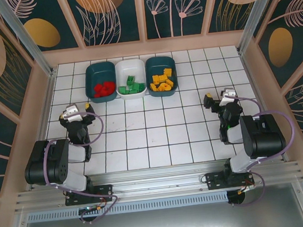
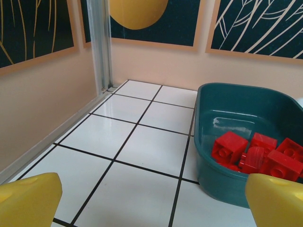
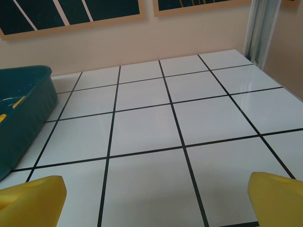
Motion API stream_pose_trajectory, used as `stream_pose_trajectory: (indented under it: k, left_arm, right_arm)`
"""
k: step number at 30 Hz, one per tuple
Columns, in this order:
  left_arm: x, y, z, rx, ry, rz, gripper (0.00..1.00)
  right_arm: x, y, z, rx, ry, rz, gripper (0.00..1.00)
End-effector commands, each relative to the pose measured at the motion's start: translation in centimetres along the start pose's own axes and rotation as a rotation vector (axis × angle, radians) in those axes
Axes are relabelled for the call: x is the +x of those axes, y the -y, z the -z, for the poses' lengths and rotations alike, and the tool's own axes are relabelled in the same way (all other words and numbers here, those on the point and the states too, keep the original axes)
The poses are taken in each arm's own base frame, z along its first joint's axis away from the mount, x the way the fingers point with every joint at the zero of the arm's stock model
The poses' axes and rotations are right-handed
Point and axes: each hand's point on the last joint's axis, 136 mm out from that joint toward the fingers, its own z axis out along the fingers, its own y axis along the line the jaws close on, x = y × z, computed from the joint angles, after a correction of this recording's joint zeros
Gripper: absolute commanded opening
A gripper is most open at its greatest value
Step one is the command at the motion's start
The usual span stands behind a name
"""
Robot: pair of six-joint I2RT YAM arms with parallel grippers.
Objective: Sort the legos into containers by color
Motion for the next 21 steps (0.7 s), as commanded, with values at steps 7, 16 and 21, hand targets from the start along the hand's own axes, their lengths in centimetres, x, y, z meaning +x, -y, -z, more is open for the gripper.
stream_pose_trajectory:
  k: [7,16,21]
  left_arm:
    - [-0.10,0.02,-0.03,0.008,0.002,-0.002,0.99]
    - [-0.02,0.11,-0.18,0.010,-0.004,-0.004,0.99]
    - [-0.15,0.09,-0.08,0.010,0.002,-0.001,0.99]
  right_arm:
    - [-0.57,-0.04,-0.11,-0.005,0.020,-0.010,0.99]
    - [-0.68,-0.05,-0.11,-0.005,0.024,-0.010,0.99]
    - [-0.67,-0.05,-0.08,-0.005,0.024,-0.010,0.99]
